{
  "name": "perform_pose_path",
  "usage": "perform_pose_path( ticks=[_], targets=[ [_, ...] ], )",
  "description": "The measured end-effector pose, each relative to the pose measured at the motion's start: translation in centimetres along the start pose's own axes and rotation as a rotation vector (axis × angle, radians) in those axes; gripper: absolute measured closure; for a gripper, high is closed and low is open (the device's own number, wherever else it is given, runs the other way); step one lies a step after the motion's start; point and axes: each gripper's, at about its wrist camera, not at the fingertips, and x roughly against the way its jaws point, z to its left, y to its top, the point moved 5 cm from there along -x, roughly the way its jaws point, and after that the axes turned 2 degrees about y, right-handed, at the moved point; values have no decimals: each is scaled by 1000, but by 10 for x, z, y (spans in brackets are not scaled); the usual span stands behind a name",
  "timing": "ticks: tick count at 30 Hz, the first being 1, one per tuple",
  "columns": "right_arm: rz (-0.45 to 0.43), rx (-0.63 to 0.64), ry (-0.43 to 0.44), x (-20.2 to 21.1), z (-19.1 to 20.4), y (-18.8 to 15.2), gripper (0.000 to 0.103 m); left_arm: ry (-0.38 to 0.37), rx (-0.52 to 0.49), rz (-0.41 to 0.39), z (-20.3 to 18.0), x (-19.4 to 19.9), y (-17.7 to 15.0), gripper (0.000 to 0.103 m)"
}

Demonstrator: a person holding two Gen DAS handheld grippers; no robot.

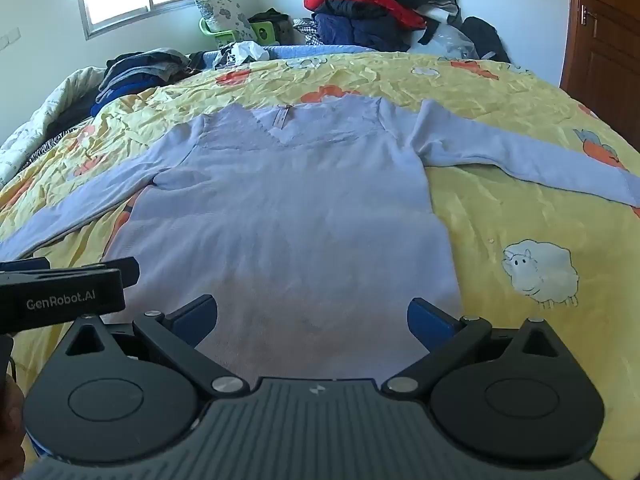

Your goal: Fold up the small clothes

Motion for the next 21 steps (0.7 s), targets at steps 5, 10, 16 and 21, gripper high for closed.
perform_pose_path(
  ticks=[5, 10, 16, 21],
  targets=[
    [-2, 2, -10, 0, -2, 0, 1, -26, 1, -10, 0, 5, -2, 0],
    [-4, 11, -9, -3, 0, -3, 1, 9, 4, 11, 3, 1, -3, 0],
    [-136, 80, -121, 4, -22, 3, 1, 25, -1, 8, 3, -3, -5, 0],
    [-205, 211, -333, -4, -41, 2, 0, 27, -8, 4, 2, -2, -5, 0]
  ],
)
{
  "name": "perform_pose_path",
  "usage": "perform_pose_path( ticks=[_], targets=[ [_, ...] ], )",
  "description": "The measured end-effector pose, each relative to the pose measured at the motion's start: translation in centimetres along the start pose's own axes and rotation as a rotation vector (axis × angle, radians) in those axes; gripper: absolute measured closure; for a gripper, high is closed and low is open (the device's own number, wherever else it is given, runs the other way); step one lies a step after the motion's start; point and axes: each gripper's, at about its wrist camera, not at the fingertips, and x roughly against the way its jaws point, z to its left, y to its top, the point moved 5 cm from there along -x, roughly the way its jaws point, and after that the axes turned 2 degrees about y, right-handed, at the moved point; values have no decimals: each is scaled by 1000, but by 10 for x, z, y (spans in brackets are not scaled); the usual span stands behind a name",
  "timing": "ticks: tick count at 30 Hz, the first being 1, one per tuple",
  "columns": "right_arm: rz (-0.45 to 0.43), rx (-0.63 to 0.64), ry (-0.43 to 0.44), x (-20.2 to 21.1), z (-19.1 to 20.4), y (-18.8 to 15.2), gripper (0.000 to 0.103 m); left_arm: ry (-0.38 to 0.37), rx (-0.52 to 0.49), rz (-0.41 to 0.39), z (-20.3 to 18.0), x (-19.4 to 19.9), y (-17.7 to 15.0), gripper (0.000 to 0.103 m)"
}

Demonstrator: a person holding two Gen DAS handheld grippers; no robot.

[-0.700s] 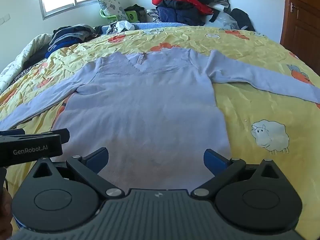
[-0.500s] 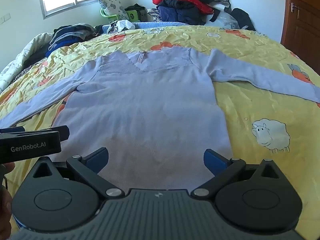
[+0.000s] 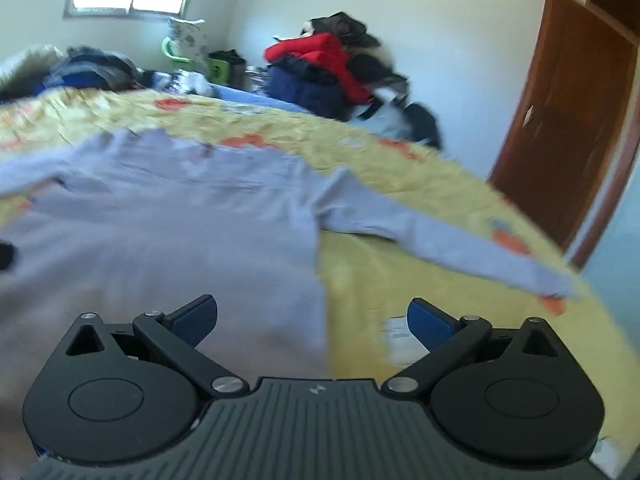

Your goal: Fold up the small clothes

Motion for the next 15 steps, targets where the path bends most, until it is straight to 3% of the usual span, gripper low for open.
perform_pose_path(
  ticks=[2, 4, 10, 15],
  targets=[
    [17, 0, 2, -5, -3, -4, 0, 6, -10, -7, -2, 1, 1, 0],
    [54, -58, 64, -10, -7, -8, 1, 7, -18, -9, -4, 1, 1, 0],
    [61, -73, 99, -10, -1, -3, 1, 1, -19, -3, -5, 0, 1, 0],
    [64, -29, 32, -10, -8, -4, 1, 3, -10, -5, -4, -1, 1, 0]
  ],
)
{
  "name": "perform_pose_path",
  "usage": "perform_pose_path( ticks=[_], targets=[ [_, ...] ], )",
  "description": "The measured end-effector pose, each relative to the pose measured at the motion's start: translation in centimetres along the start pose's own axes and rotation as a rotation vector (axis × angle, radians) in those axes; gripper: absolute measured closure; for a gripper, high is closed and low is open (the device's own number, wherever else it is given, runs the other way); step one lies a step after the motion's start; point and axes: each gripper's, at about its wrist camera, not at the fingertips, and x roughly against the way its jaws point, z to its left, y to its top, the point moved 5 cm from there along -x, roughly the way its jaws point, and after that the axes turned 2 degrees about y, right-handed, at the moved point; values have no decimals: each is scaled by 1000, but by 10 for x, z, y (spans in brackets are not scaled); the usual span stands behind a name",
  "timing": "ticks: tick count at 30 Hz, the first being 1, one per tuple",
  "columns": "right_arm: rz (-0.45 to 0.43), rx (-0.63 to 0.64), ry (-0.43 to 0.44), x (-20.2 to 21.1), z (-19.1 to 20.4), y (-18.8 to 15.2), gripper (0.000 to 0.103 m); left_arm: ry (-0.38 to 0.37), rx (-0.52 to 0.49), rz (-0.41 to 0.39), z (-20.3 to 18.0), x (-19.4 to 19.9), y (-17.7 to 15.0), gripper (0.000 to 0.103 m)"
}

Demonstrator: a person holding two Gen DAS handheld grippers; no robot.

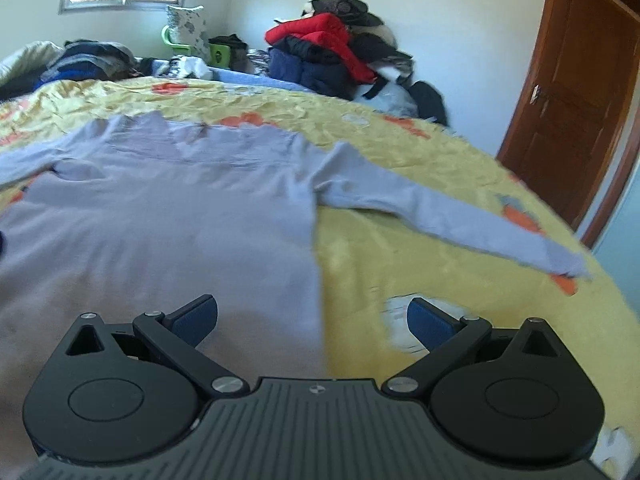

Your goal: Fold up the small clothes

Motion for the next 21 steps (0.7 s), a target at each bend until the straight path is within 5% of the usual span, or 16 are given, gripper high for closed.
perform_pose_path(
  ticks=[5, 15, 21],
  targets=[
    [32, -35, 53, 5, -13, 2, 1, -6, 9, 6, 2, 0, 0, 0],
    [-118, -119, 209, 76, 10, 41, 1, -7, 8, 4, 1, 3, -1, 0],
    [-10, -162, 307, 66, 28, 31, 1, -4, 9, 10, 1, 3, -1, 0]
  ],
)
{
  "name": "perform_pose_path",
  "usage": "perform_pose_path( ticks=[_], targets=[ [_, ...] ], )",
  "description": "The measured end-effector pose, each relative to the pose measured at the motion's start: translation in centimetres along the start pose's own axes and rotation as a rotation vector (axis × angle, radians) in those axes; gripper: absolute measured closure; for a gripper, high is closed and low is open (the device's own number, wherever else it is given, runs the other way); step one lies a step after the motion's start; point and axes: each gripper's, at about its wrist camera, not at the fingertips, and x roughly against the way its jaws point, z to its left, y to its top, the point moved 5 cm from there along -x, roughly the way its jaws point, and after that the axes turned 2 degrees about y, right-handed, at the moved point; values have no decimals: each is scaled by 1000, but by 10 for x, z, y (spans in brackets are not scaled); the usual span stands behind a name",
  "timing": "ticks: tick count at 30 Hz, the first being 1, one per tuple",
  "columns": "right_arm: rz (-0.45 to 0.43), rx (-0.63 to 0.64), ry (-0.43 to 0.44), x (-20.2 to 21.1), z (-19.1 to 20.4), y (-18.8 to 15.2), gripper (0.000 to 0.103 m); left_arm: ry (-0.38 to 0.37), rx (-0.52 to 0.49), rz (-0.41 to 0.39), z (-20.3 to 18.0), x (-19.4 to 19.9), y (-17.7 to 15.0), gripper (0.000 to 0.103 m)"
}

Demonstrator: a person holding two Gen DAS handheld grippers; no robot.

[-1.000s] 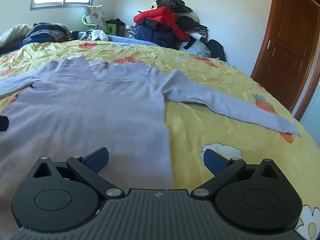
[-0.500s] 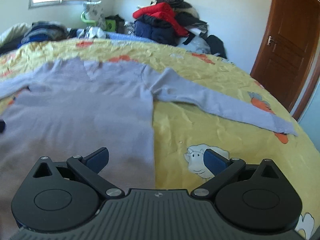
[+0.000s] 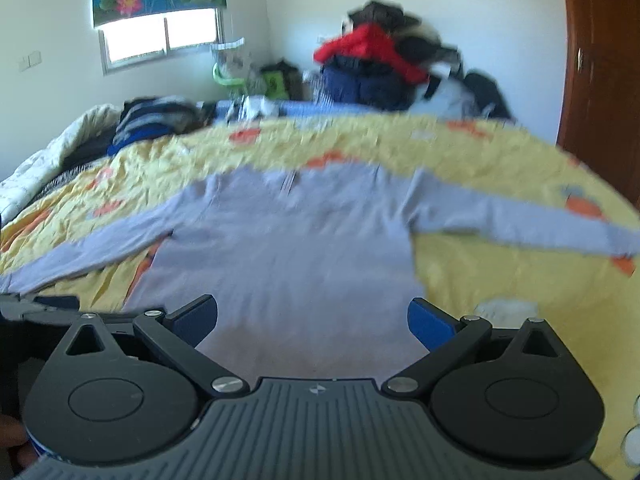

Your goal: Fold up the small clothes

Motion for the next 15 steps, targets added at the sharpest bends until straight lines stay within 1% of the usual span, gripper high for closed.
perform_pose_path(
  ticks=[2, 6, 15],
  targets=[
    [23, 1, 11, -4, 3, -3, 1, 8, -6, -5, 0, 1, 0, 0],
    [31, 31, 0, -6, 8, -9, 1, 3, -1, -2, 1, 1, 0, 0],
    [46, 21, 1, -10, 4, -11, 1, 0, -12, 2, 0, -1, 0, 0]
  ],
)
